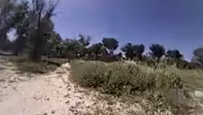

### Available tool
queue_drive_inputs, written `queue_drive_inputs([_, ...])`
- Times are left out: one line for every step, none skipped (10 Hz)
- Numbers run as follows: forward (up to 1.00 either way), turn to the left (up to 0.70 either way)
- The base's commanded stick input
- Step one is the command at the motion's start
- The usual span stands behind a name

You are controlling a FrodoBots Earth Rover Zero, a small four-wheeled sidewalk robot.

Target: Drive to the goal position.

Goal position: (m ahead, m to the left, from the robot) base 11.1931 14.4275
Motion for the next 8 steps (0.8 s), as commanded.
queue_drive_inputs([0.85,0.34])
queue_drive_inputs([0.85,0.34])
queue_drive_inputs([0.85,0.34])
queue_drive_inputs([0.85,0.34])
queue_drive_inputs([0.85,0.34])
queue_drive_inputs([0.85,0.25])
queue_drive_inputs([0.85,0.07])
queue_drive_inputs([0.85,0.0])
